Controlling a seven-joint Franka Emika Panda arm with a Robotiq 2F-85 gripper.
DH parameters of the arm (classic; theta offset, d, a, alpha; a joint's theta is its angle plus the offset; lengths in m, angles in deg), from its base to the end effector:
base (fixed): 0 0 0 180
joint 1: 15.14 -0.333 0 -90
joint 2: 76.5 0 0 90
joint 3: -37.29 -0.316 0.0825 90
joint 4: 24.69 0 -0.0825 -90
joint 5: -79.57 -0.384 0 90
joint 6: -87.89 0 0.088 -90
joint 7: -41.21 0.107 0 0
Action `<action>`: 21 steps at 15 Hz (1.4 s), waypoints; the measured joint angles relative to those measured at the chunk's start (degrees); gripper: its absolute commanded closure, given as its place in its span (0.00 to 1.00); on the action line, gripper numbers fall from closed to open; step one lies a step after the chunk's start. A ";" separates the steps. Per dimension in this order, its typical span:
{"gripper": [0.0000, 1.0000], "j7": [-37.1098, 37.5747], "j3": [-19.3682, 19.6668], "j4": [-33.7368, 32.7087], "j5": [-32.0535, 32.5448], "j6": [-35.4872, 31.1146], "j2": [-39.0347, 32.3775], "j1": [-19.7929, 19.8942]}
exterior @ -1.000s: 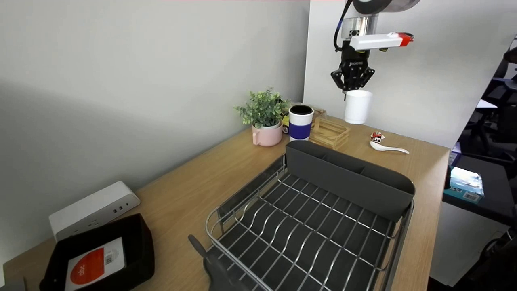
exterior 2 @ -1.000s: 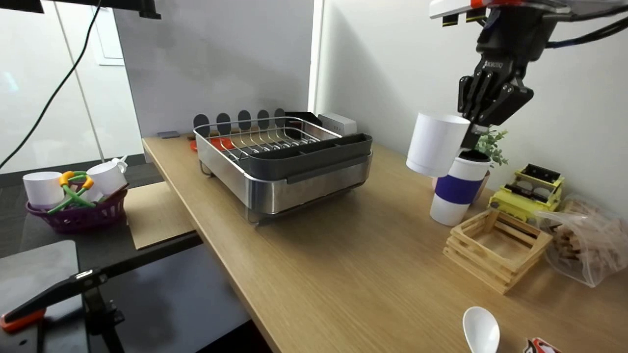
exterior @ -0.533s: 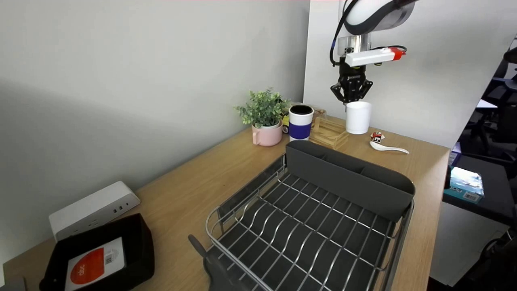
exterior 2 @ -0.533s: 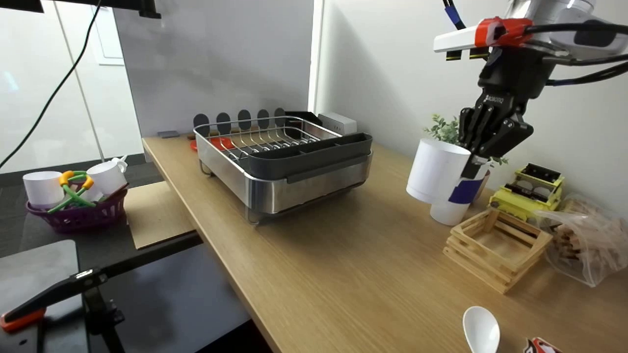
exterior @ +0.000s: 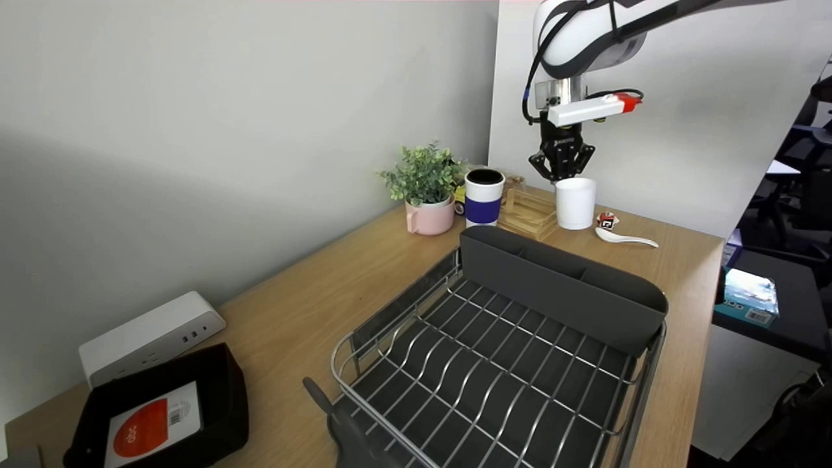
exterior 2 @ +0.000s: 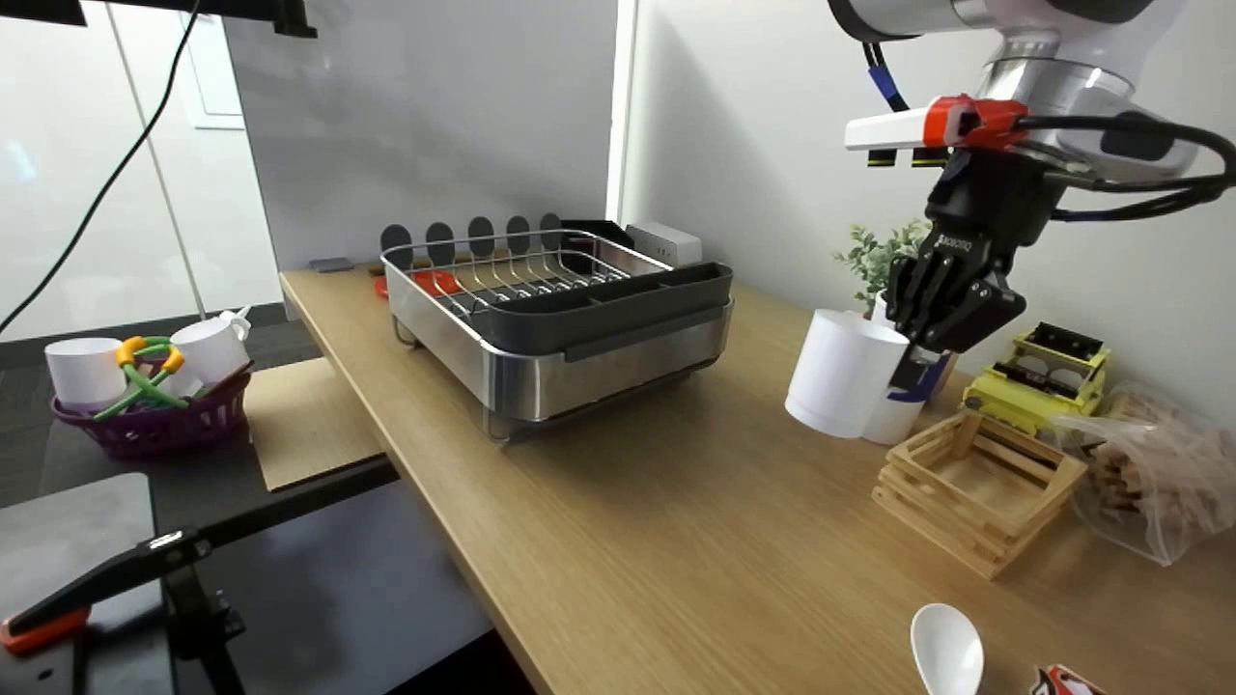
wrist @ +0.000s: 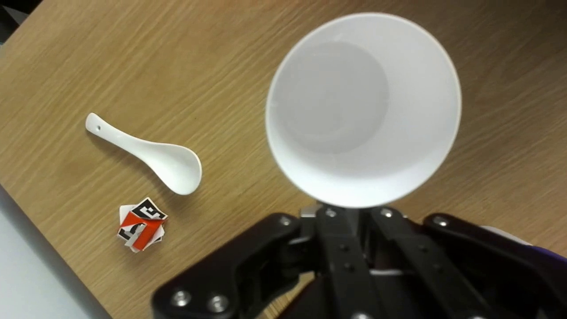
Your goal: Remove the cup from the rack and put it on the table
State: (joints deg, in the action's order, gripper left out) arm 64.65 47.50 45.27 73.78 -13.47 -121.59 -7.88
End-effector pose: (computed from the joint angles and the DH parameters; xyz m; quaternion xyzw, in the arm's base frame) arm 0.7033 -0.1783 0.2904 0.9318 -0.3444 -0.1124 0.0233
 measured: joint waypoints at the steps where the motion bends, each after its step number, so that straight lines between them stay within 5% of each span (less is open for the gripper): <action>1: 0.98 -0.06 0.00 -0.61 0.08 0.41 -0.83 0.00; 21: 0.98 -7.54 -0.01 -9.95 8.76 2.52 -10.88 0.63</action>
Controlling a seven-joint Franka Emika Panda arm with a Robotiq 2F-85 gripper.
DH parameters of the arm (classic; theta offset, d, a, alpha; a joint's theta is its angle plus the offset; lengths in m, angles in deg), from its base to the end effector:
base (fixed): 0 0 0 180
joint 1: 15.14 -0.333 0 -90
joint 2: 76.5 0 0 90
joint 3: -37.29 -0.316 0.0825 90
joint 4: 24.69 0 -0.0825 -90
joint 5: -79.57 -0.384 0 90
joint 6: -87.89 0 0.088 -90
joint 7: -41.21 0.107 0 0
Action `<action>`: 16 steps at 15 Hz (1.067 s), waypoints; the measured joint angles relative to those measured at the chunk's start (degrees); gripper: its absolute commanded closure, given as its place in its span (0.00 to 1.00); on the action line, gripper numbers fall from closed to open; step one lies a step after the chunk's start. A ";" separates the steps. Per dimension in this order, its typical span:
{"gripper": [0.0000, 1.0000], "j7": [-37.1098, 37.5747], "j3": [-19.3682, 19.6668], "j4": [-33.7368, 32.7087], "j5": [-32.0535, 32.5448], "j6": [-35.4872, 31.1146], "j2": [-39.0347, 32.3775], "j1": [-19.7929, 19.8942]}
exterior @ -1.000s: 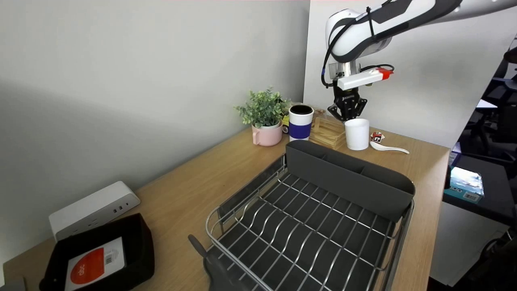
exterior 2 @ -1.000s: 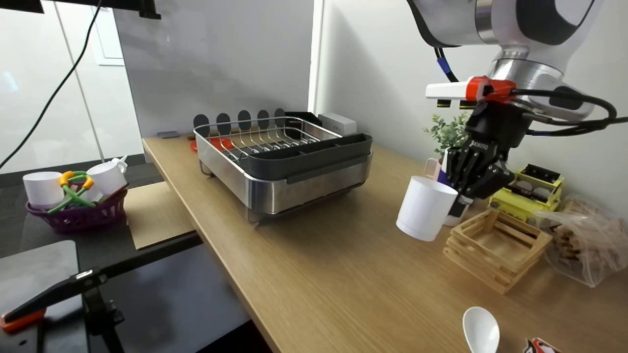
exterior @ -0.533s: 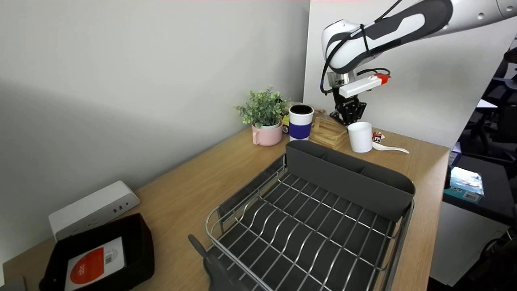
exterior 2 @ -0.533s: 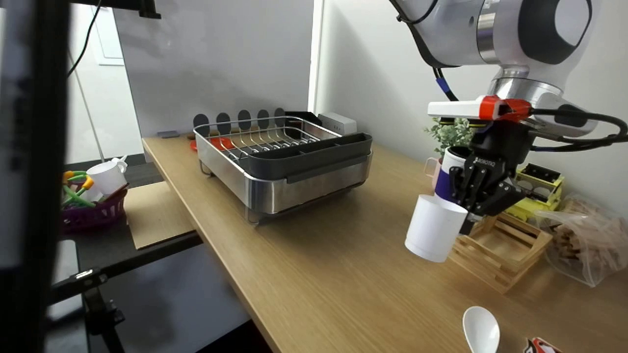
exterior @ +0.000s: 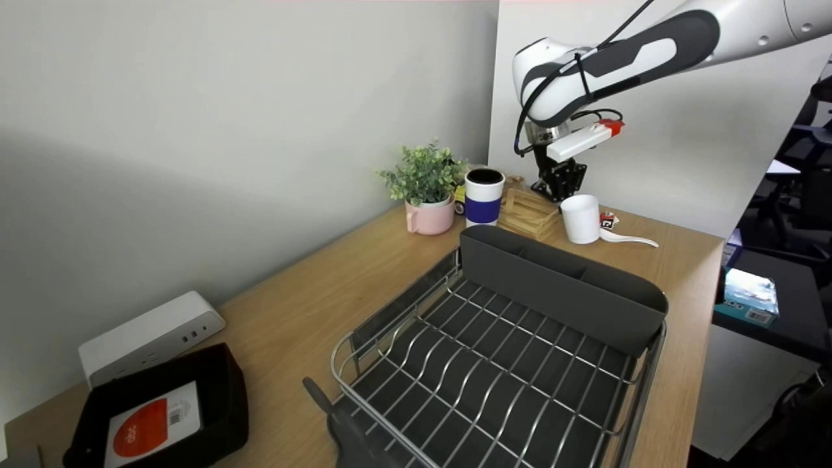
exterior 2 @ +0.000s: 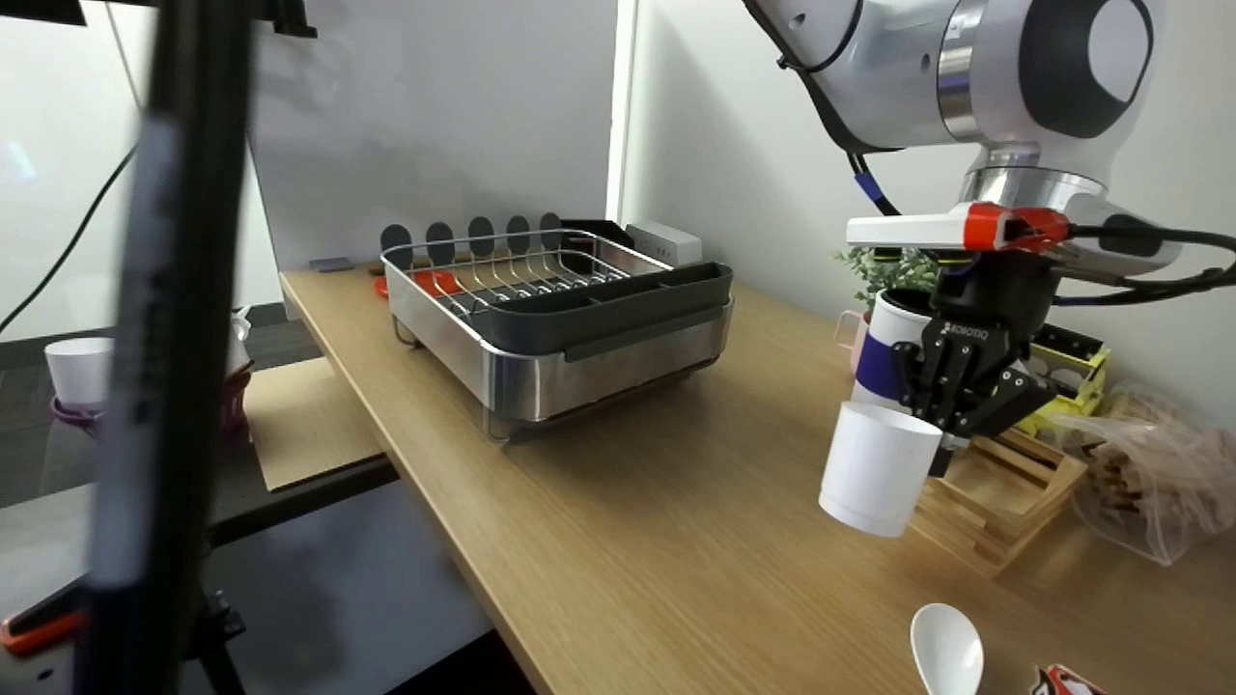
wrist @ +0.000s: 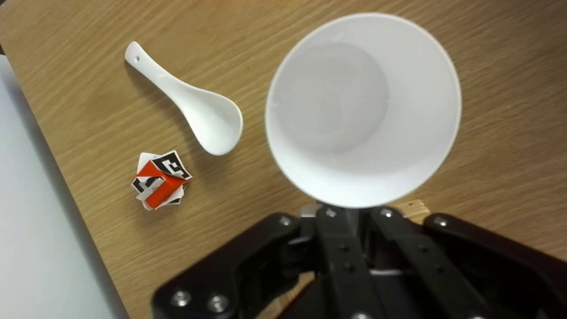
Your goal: Remove the cup from the rack and put it on the table
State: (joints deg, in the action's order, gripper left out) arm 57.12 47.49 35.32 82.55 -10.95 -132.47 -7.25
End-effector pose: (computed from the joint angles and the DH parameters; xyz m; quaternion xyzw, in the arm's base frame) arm 0.7170 -0.1952 0.2267 0.9512 -0.2540 -0.1435 0.1004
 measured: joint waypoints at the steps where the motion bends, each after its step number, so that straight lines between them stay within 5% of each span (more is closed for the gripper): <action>1: 0.98 -0.25 -0.06 -0.16 -0.08 -0.08 0.00 0.01; 16: 0.98 -18.22 -4.88 -0.41 -4.60 1.06 -0.43 4.15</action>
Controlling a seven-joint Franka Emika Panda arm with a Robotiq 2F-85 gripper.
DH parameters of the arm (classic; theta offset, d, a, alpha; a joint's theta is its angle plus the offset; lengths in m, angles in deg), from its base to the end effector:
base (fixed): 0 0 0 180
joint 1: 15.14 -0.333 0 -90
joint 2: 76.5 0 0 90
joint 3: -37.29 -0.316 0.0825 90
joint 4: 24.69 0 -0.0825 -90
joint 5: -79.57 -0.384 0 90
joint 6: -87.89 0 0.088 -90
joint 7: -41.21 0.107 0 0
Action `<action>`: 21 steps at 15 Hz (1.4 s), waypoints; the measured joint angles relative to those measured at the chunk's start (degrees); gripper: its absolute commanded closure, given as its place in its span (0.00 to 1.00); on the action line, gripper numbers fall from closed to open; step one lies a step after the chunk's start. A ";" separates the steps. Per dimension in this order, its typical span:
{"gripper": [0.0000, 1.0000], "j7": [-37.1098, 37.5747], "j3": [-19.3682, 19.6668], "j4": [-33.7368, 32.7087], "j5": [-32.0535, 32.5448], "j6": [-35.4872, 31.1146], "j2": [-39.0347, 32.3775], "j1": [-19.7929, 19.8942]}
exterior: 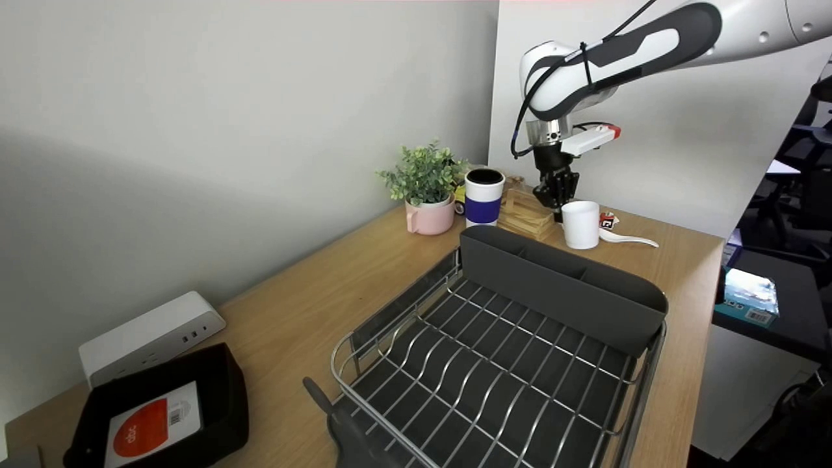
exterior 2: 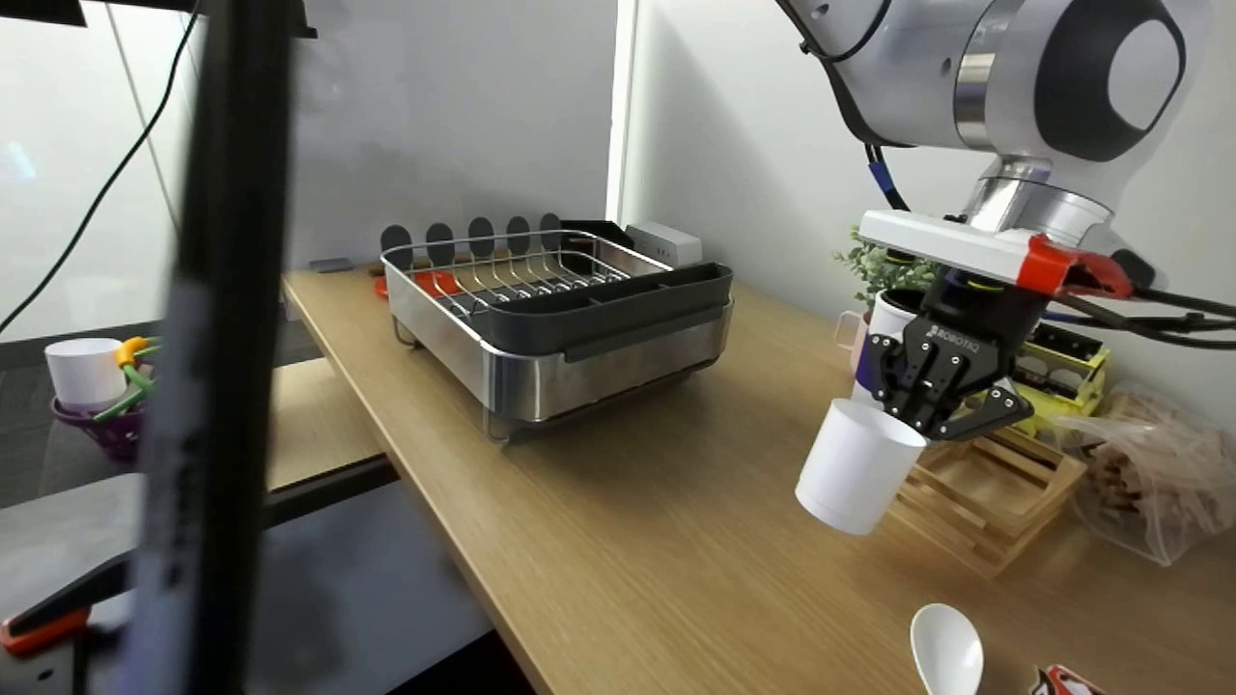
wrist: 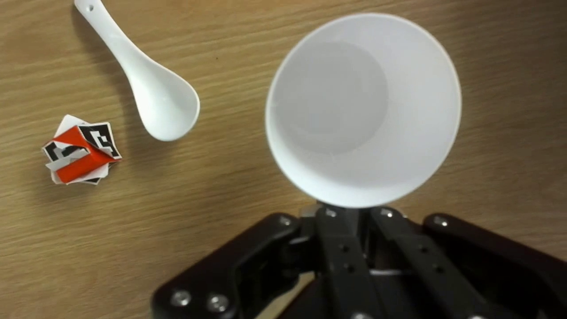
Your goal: Remove the cup from the rack and put it on the table
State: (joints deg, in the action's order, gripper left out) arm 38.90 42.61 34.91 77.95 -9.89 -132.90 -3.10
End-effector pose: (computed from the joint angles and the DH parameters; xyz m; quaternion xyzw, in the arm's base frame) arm 0.7137 -0.1976 0.2175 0.9801 -0.1191 -0.1590 0.0007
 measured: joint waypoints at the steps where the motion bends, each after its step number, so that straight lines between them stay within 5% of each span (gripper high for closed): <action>1: 0.98 -1.07 -0.23 -0.06 0.00 0.57 -0.17 0.38; 21: 0.98 -0.75 -0.58 -8.00 0.00 3.40 -5.61 1.41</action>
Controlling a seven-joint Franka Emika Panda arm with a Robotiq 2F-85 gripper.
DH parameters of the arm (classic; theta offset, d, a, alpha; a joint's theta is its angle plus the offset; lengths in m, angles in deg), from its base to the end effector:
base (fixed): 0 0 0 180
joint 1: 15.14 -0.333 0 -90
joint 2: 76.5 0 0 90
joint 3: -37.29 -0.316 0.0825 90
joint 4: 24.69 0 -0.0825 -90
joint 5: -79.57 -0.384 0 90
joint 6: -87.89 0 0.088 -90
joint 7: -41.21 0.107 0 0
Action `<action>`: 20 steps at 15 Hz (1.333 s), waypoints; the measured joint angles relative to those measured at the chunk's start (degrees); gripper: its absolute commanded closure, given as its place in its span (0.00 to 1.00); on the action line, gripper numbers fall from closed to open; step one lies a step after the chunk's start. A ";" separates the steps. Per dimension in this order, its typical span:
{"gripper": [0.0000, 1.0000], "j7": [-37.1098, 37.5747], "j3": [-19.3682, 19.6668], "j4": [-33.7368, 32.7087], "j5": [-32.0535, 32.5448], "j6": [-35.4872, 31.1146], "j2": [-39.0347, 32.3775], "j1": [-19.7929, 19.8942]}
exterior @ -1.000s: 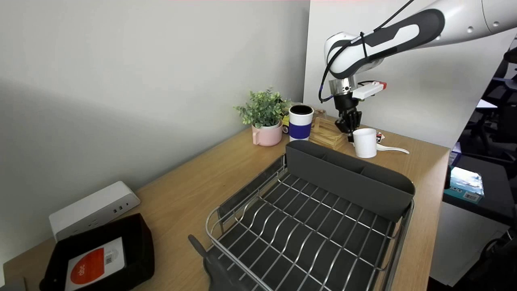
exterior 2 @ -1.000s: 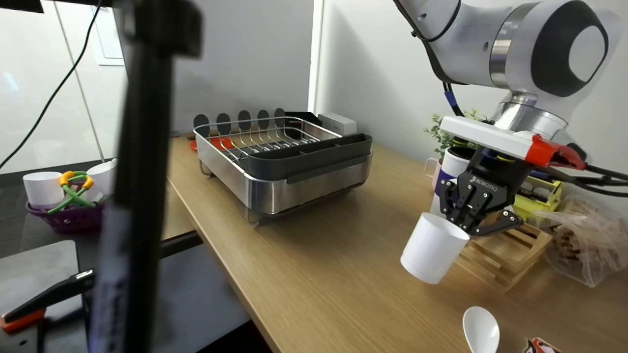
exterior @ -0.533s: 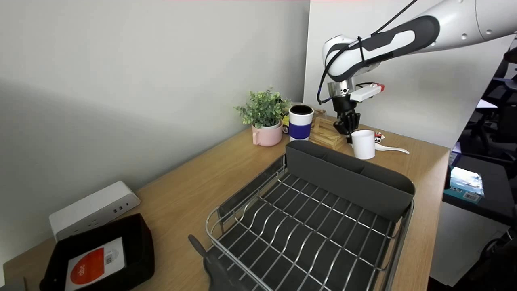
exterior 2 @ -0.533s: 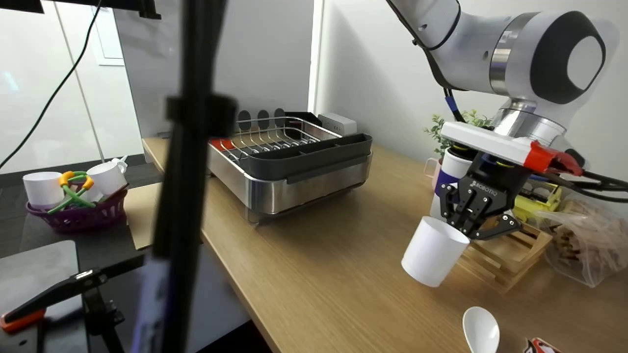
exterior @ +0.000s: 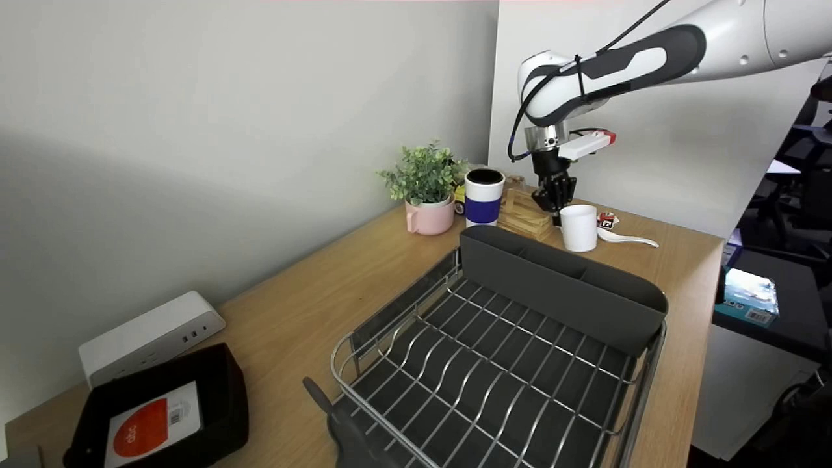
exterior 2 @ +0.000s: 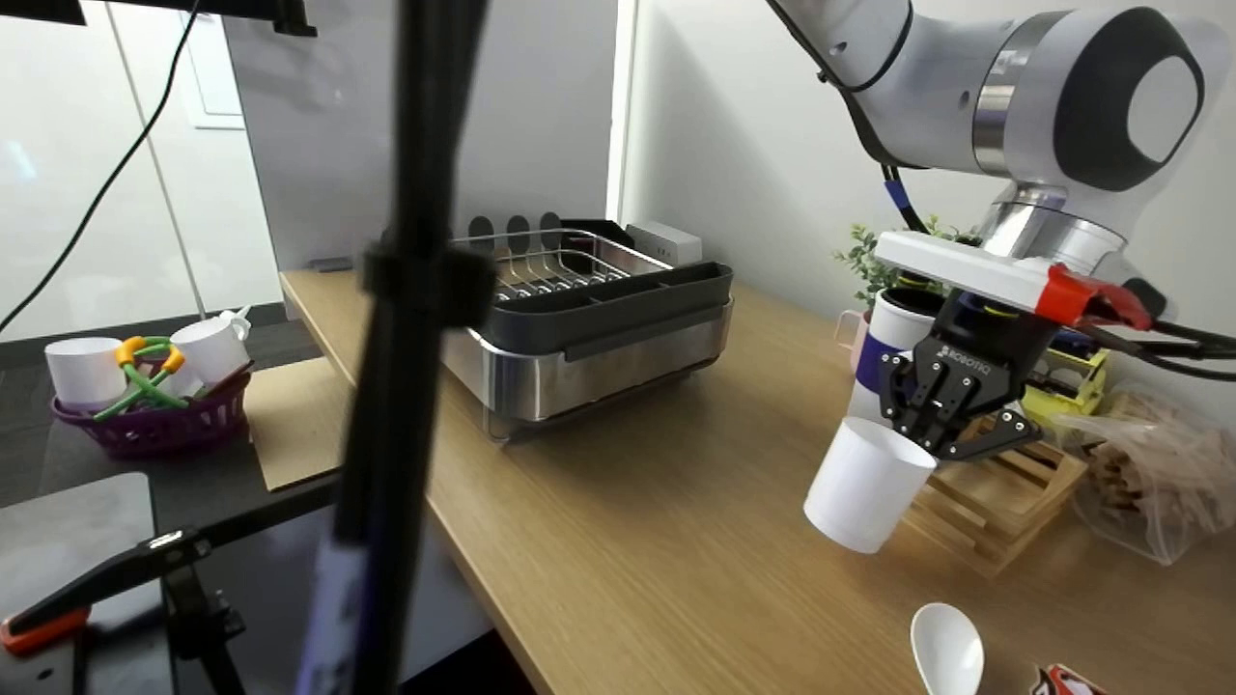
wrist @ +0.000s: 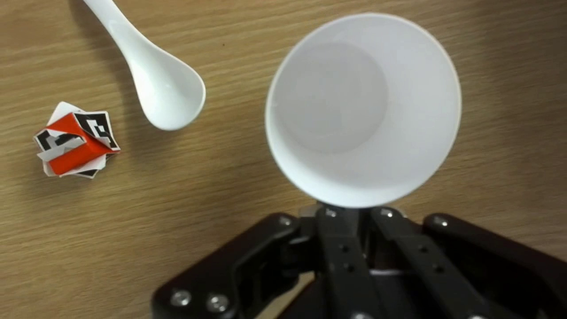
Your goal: Remove the cup from the rack and put it on the table
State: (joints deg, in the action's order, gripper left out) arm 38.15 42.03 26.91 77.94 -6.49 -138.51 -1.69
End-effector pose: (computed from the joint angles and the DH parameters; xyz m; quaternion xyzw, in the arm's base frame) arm 0.7209 -0.2094 0.2015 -0.9788 0.1178 0.1675 0.0051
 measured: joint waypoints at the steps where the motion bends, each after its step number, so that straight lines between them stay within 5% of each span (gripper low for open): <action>1: 0.98 0.09 0.00 -0.13 0.00 0.00 -0.05 0.00; 5: 0.98 0.22 0.01 -0.35 0.01 0.00 -0.09 0.00; 6: 0.91 0.30 0.02 -0.36 0.01 0.00 -0.09 0.00; 20: 0.91 0.50 0.03 -0.38 0.01 0.00 -0.11 0.00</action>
State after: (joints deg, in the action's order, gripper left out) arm 38.65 42.06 26.54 77.95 -6.49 -138.62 -1.69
